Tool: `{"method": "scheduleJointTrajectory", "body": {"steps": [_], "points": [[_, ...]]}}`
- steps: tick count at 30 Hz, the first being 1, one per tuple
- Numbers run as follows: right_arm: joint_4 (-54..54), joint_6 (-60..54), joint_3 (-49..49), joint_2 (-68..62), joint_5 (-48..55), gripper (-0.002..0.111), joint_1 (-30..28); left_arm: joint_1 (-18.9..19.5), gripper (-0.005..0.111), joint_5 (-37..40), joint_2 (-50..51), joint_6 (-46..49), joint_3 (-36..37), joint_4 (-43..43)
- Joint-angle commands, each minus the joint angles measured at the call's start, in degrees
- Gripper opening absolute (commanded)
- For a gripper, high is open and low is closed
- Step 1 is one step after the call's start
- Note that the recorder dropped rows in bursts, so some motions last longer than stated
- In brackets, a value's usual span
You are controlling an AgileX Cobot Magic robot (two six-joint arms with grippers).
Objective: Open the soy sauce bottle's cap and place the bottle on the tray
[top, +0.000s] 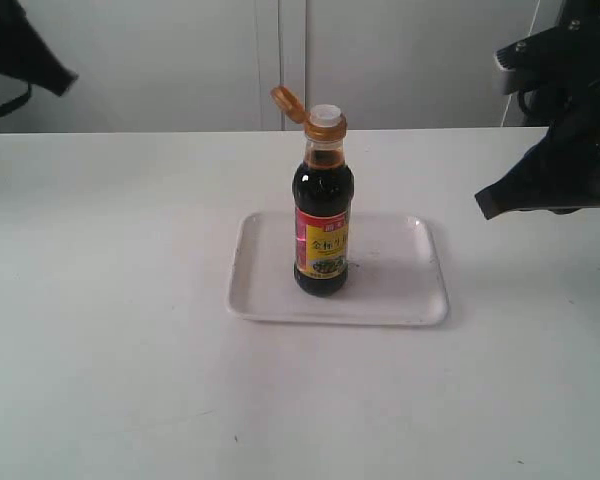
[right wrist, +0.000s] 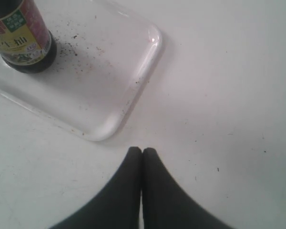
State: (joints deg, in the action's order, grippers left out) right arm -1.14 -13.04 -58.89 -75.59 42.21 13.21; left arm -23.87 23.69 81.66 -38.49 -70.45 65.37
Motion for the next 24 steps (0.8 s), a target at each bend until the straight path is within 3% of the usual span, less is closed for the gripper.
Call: {"method": "scheduleJointTrajectory", "body": {"steps": [1, 4, 7, 11, 16, 20, 24], "points": [[-0.35, -0.11, -0.34, 0.05, -0.12, 0.0, -0.26, 7.48, 0.0, 4.72, -0.71, 21.75, -0.3, -26.91], [-0.5, -0.11, -0.34, 0.05, -0.36, 0.0, -0.26, 11.93, 0.0, 7.7, -0.71, 32.05, -0.3, -40.92], [-0.5, -0.11, -0.34, 0.05, -1.48, 0.0, -0.26, 14.01, 0.0, 11.16, -0.71, 38.16, -0.3, -49.03], [1.72, 0.16, -0.74, 0.05, -1.89, 0.0, -0.26, 14.01, 0.0, 18.49, -0.71, 38.49, -0.3, -51.67], [5.0, 3.13, -5.56, 0.05, 10.38, 0.0, -4.58, 14.01, 0.0, 24.46, -1.03, 40.23, -0.3, -54.54], [4.08, 3.26, -5.68, 0.05, 16.2, 0.0, -10.05, 14.01, 0.0, 25.63, -3.95, 43.05, -0.3, -58.66], [3.1, 3.26, -5.59, 1.3, 14.78, 0.0, -12.27, 14.01, 0.0, 25.63, -6.96, 43.05, -0.3, -58.78]]}}
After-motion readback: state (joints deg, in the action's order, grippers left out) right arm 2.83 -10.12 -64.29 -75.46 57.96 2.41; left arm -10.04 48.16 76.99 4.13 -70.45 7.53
